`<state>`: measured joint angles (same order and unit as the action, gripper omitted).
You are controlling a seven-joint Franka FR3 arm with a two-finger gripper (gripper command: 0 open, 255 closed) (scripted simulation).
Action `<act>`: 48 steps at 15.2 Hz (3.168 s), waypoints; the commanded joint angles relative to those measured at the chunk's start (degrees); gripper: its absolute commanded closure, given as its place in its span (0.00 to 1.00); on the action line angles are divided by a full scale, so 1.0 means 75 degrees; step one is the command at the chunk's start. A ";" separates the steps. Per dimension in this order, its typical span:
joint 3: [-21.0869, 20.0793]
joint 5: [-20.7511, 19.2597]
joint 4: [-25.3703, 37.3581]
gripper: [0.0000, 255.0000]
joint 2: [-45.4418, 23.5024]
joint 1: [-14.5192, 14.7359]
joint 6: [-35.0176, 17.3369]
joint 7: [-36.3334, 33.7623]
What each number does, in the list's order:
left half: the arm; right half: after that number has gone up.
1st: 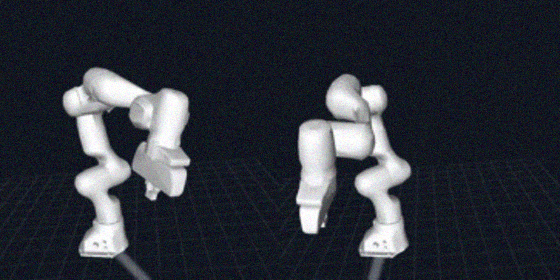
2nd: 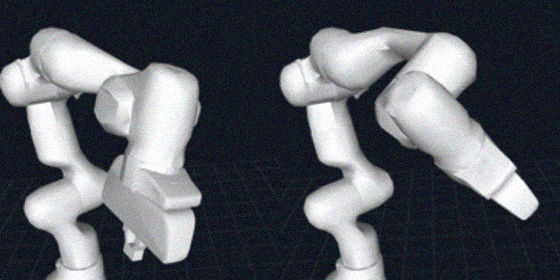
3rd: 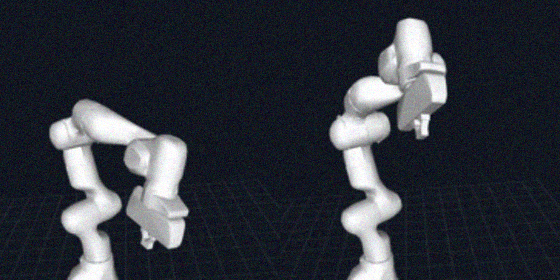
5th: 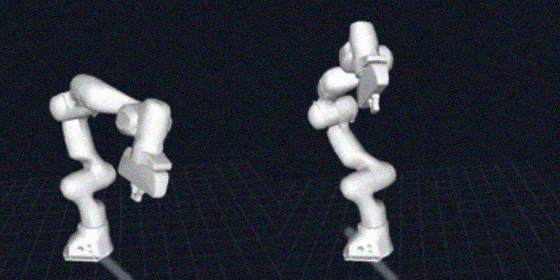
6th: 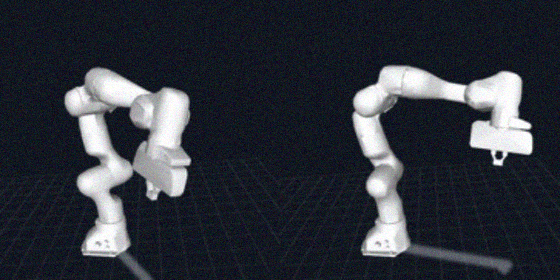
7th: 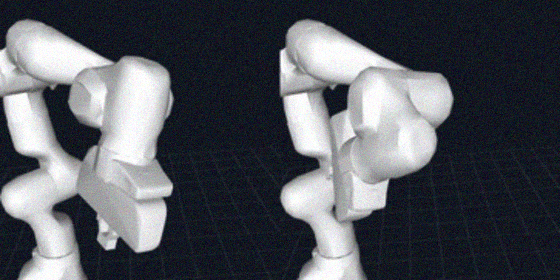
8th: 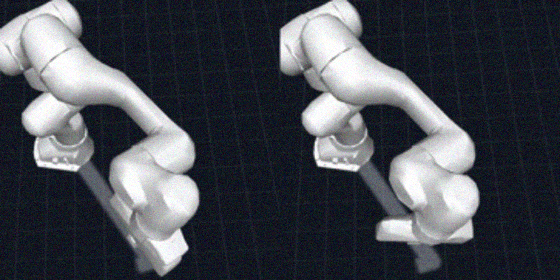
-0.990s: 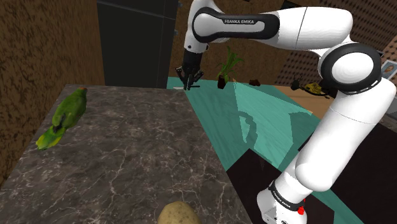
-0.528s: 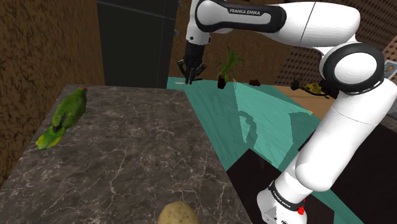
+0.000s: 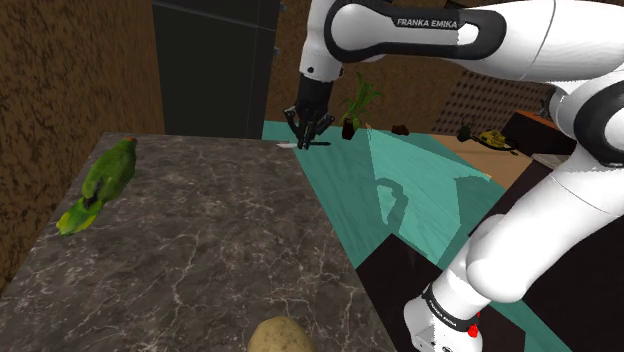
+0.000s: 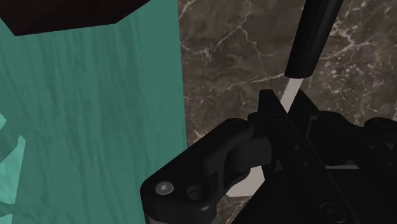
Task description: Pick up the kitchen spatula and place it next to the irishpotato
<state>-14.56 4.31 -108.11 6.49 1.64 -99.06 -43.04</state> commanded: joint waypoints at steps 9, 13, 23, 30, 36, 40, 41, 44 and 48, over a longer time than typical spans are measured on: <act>-0.0678 0.0754 -0.1775 1.00 0.1893 0.0680 -0.0040 -0.1067; -0.1015 0.1105 -0.2226 1.00 0.2505 0.1005 0.0030 -0.1576; -0.2050 0.2043 -0.2749 1.00 0.3588 0.1846 0.0264 -0.3063; -0.2959 0.2664 -0.2612 1.00 0.3891 0.2333 0.0368 -0.4265; -0.3887 0.3088 -0.2176 1.00 0.3832 0.2573 0.0367 -0.5374; -0.4610 0.3269 -0.1726 1.00 0.3629 0.2596 0.0313 -0.6154; -0.4809 0.3299 -0.1594 1.00 0.3559 0.2579 0.0294 -0.6355; -0.5191 0.3360 -0.1460 1.00 0.3441 0.2526 0.0167 -0.6665; -0.5340 0.3458 -0.1836 1.00 0.3455 0.2540 -0.0215 -0.6601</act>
<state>-54.27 30.01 -121.22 32.36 20.62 -99.96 -92.55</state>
